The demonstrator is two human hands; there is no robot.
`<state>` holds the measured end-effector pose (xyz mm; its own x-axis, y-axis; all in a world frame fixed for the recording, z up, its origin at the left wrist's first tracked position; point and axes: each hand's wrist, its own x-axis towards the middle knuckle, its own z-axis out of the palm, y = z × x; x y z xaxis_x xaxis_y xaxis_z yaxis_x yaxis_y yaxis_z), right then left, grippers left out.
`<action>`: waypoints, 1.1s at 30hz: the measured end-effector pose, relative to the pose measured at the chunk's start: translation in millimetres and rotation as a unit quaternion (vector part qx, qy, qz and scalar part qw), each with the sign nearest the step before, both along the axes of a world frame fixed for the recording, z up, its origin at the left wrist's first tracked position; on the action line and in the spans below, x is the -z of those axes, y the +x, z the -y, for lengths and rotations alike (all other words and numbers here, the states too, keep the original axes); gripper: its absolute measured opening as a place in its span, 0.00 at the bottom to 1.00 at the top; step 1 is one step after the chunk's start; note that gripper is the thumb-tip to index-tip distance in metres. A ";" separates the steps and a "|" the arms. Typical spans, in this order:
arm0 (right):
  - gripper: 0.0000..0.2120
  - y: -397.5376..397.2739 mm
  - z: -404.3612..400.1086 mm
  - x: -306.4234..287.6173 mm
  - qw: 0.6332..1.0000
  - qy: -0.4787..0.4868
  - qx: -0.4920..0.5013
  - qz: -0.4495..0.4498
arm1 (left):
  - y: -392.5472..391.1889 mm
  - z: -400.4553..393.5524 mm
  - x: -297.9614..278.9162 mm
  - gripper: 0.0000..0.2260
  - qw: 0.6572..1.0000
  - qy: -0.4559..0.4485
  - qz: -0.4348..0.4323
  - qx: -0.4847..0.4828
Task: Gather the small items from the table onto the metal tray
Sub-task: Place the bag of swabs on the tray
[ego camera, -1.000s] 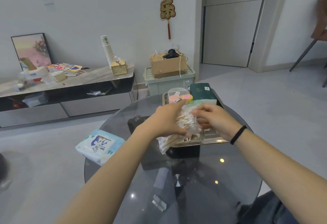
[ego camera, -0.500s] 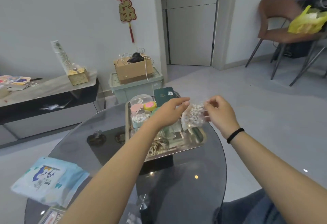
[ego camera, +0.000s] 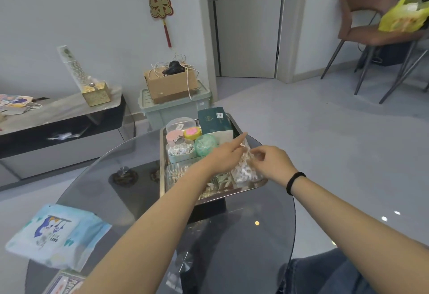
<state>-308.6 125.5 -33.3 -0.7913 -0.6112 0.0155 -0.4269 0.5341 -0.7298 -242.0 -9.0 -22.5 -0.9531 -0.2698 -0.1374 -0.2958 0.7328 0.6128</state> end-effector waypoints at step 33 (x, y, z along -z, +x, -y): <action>0.07 18.5 5.4 -10.4 0.989 -0.133 -0.056 -0.011 | 65.1 -5.9 -20.4 0.21 0.990 -0.111 -0.086 -0.033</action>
<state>-290.0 120.1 -22.8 -0.7171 -0.6663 0.2044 -0.4895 0.2728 -0.8282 -176.8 -3.1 -2.1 -0.9366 -0.3373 0.0952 -0.2524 0.8375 0.4846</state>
